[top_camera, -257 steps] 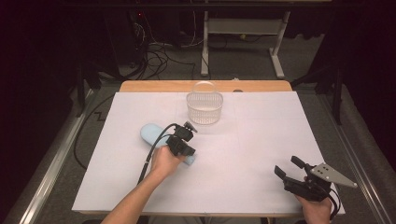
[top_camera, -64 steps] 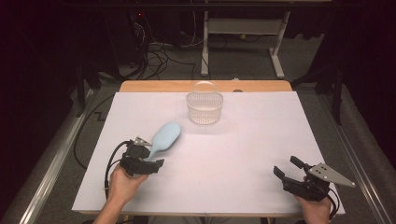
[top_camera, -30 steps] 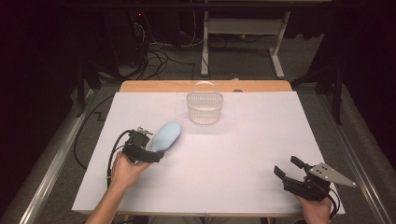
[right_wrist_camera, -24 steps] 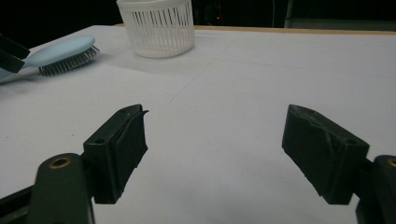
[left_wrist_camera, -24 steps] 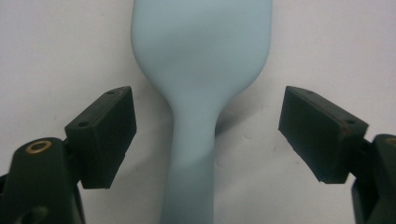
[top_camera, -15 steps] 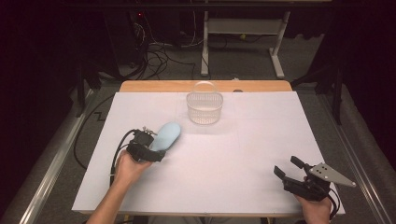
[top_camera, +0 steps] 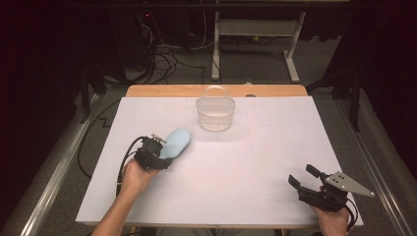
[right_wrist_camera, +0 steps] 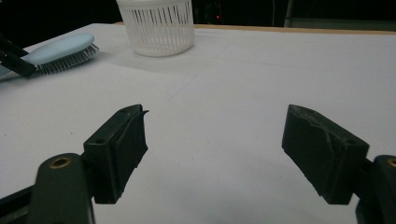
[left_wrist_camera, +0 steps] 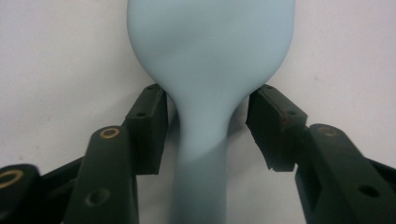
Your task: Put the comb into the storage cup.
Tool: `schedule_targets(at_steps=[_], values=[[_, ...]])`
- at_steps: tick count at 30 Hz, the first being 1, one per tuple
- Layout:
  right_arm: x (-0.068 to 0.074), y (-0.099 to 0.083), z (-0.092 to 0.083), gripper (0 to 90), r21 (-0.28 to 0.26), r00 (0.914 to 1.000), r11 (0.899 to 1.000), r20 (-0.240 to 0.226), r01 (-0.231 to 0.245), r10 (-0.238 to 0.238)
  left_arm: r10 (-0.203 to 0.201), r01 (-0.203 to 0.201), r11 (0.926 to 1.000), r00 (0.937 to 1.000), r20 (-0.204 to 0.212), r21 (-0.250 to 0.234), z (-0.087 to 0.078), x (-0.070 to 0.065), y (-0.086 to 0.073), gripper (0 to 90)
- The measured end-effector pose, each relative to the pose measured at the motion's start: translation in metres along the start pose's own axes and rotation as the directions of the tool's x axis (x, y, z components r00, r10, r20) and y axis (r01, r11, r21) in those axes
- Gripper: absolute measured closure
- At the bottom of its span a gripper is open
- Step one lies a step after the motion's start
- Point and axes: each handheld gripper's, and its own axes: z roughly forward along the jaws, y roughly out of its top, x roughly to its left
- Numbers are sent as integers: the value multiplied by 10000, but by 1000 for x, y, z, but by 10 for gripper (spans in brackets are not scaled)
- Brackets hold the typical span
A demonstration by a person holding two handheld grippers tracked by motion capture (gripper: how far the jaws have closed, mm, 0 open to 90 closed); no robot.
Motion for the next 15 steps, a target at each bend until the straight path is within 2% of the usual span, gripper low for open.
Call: schedule_targets(at_steps=[7, 15], values=[[0, 0, 0, 224, 6, 10000, 10000, -3, 22, -22, 96, -93, 9998, 9998, -158, 156, 2, -1, 1, 534], [0, 0, 0, 225, 3, 10000, 10000, -14, 31, -31, 83, -81, 9999, 9999, -135, 147, 3, -1, 2, 561]])
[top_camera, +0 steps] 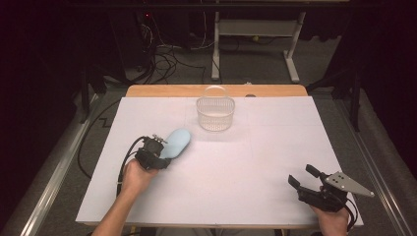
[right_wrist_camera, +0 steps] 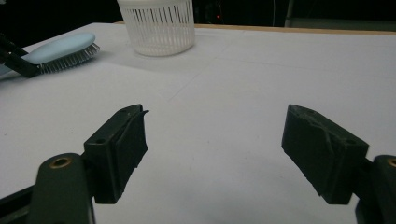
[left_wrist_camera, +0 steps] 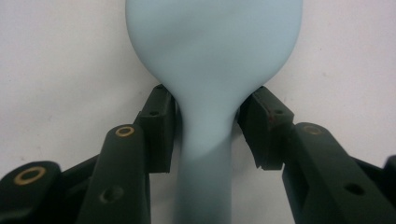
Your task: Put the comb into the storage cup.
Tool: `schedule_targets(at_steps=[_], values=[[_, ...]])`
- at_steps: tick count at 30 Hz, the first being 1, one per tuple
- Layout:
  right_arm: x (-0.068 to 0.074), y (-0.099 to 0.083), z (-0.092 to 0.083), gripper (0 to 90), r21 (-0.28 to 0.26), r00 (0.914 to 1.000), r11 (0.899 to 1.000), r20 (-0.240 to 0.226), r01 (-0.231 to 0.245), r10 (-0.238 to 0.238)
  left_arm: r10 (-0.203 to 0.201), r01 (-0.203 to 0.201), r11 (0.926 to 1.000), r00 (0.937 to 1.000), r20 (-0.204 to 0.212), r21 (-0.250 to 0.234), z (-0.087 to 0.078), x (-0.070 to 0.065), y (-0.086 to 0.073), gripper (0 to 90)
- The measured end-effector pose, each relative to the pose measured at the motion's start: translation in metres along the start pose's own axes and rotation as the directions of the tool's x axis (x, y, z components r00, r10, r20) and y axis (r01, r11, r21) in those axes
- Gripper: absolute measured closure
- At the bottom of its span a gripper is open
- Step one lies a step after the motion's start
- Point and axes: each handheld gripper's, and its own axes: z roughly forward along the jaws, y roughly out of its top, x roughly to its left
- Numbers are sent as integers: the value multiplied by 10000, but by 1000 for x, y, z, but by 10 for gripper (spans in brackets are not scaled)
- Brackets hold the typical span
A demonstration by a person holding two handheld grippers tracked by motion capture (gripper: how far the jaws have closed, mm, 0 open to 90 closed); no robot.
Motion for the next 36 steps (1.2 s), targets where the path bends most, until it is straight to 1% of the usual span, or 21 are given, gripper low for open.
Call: schedule_targets(at_steps=[8, 10, 12, 18, 25, 30, 36], values=[[0, 0, 0, 225, 5, 10000, 10000, -8, 1, -1, 2, -3, 10000, 10000, 60, 84, 0, -1, 2, 618], [0, 0, 0, 225, 5, 10000, 10000, -16, 8, -8, 81, -81, 10000, 9999, 65, 37, 0, -1, 1, 650], [0, 0, 0, 225, -3, 10000, 10000, -21, 27, -27, 69, -69, 10000, 10000, 60, 28, 1, -2, 2, 661], [0, 0, 1, 225, 21, 10000, 10000, -6, 29, -29, 4, -4, 10000, 9999, 151, -5, 0, -1, 2, 669], [0, 0, 1, 226, 15, 10000, 10000, -14, 10, -10, 85, -84, 9999, 9999, 77, -58, 0, -1, 1, 673], [0, 0, 0, 225, 14, 10000, 10000, 15, 5, -5, 70, -68, 9999, 9999, 142, -143, 1, -1, 1, 674], [0, 0, 1, 225, 31, 10000, 10000, 20, 8, -8, 204, -199, 9994, 9996, 186, -274, 1, -2, 1, 675]])
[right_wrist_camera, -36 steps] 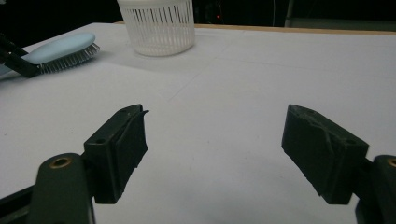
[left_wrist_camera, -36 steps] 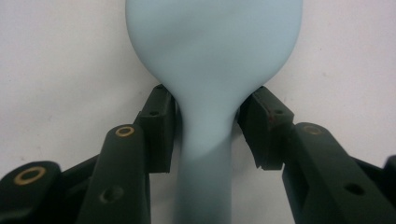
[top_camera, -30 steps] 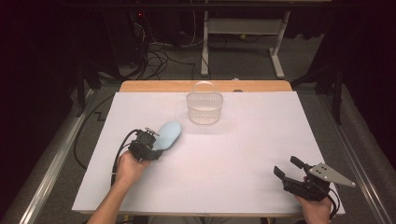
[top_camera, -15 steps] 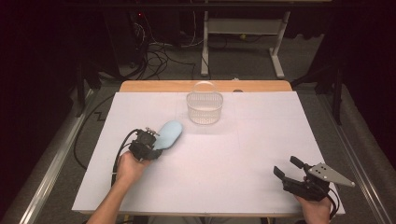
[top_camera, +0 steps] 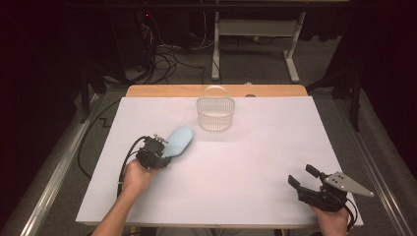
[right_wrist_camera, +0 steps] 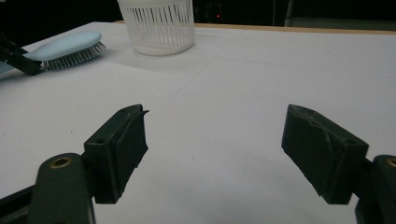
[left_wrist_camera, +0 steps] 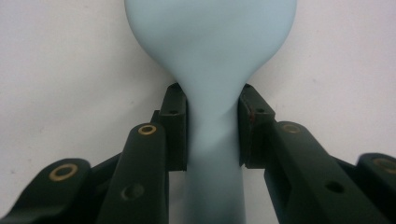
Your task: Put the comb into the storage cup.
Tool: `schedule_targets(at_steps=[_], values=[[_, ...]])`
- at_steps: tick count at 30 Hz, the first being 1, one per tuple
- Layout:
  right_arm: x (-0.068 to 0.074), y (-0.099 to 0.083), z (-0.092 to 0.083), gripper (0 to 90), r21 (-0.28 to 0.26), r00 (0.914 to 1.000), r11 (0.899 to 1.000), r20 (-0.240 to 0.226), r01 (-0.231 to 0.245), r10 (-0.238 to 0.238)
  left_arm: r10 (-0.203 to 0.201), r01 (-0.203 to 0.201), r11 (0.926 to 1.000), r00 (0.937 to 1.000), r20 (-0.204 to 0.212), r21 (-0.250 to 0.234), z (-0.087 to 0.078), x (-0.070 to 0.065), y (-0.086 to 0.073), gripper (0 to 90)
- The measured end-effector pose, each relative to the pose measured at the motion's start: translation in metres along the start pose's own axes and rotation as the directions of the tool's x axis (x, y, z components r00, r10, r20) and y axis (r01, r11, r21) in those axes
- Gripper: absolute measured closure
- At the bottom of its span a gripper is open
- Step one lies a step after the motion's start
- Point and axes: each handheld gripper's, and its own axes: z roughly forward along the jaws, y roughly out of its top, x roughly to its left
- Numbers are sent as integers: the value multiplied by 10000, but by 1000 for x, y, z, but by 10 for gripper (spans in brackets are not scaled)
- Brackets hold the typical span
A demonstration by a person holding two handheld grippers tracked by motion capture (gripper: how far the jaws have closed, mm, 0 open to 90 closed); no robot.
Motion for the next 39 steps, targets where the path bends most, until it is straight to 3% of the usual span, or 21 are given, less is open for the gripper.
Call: schedule_targets(at_steps=[14, 22, 39], values=[[2, 0, 2, 225, 96, 9999, 9999, -34, 95, -95, 85, -70, 9980, 9997, 244, -628, -9, -7, -1, 675], [2, 0, 2, 225, 135, 10000, 9999, 34, 72, -72, 369, -324, 9939, 9985, 414, -1051, -15, -15, -3, 676], [2, 0, 2, 225, 134, 9999, 9999, 138, -12, 10, 881, -572, 9708, 9883, 1246, -2330, -32, -36, -17, 675]])
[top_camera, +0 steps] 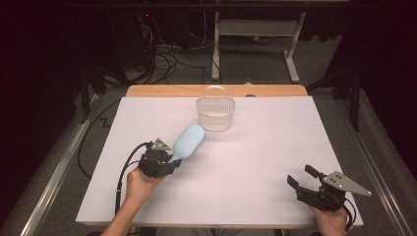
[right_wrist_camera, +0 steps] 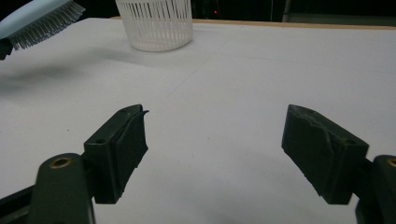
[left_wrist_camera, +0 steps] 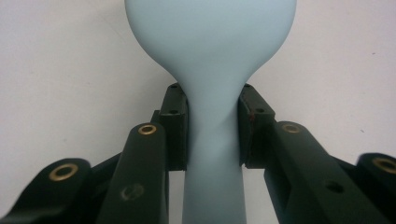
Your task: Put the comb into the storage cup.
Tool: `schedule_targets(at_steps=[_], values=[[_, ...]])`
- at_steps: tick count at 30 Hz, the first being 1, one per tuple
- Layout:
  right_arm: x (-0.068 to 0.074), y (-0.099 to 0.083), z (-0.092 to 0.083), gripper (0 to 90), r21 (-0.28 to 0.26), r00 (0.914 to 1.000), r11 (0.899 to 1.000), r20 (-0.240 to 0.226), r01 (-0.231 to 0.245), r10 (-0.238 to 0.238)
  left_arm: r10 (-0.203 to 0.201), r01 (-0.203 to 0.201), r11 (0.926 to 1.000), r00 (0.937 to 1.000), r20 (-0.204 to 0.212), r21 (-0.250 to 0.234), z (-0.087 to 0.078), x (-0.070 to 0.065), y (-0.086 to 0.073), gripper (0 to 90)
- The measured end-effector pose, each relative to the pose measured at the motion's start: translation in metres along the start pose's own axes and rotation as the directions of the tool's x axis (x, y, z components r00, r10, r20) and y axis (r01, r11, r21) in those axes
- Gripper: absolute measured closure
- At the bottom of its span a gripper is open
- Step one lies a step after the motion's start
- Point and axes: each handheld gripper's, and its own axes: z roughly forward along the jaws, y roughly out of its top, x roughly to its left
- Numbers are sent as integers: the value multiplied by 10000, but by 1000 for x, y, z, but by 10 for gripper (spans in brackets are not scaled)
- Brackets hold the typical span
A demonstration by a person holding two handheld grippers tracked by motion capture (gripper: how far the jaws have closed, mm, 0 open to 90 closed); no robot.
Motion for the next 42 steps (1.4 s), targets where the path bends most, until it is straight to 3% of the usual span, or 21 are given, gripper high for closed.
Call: schedule_targets(at_steps=[11, 25, 30, 37, 42], values=[[0, 0, 0, 224, -72, 9999, 10000, 81, -68, 68, 119, -108, 9996, 9991, 416, -263, -2, -13, -11, 675], [1, 2, 0, 224, -130, 10000, 9999, -65, 65, -66, 353, -273, 9963, 9945, 987, -818, -3, -30, -13, 675], [5, 5, 0, 222, -171, 9989, 9990, -192, 414, -417, 453, -359, 9948, 9941, 985, -948, -4, -32, -13, 675], [10, 9, 3, 219, -371, 9972, 9982, -566, 477, -498, 379, -275, 9934, 9950, 921, -1117, -6, -34, -14, 675], [20, 12, 7, 217, -419, 9948, 9972, -782, 624, -655, 580, -464, 9925, 9932, 1010, -1129, -5, -38, -13, 675]])
